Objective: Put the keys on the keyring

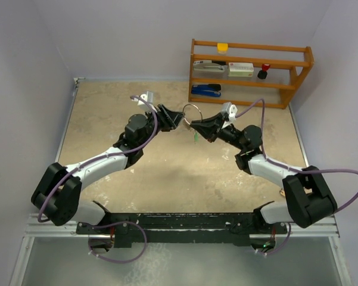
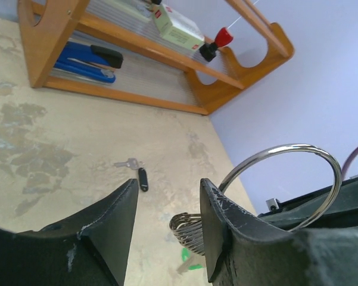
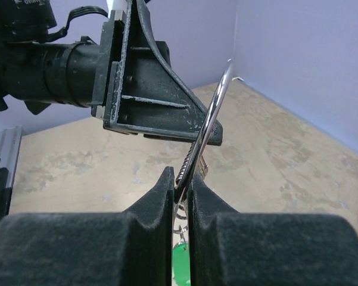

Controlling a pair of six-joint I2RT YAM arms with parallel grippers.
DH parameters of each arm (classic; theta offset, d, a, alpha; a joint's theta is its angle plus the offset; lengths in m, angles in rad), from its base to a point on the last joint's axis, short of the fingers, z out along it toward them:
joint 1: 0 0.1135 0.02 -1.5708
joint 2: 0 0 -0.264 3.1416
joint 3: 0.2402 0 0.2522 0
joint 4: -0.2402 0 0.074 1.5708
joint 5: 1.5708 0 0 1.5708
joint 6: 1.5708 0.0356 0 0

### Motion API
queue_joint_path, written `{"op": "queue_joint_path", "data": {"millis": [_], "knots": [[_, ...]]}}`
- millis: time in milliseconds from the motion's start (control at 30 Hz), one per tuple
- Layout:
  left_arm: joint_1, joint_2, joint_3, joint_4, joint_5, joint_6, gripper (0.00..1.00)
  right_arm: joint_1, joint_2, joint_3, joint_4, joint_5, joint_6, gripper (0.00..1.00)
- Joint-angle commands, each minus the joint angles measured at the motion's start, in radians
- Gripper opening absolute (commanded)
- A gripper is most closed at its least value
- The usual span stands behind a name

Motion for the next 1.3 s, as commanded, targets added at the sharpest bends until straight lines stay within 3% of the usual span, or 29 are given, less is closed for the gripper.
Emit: {"op": "queue_joint_path", "data": {"millis": [0,333,800,1033,1267], "knots": [[0.005,-0.004,-0.005,0.152,0.069,-0.053,0.43,-0.003,0.007,0.054,0.115,-0.093,0.046,0.0],[0.048,0.01,-0.062,0.248,0.08,-0.22,0.44,-0.003,-0.013,0.019,0.153,0.044,0.047,0.0],[0.074,0.051,-0.136,0.527,0.059,-0.517,0.49,-0.003,0.009,-0.049,0.313,0.188,0.05,0.0],[0.074,0.096,-0.132,0.605,0.083,-0.582,0.49,-0.003,0.099,-0.034,0.46,0.186,0.149,0.0],[0.073,0.142,-0.122,0.658,0.11,-0.63,0.49,0.0,0.133,-0.015,0.499,0.171,0.174,0.0]]}}
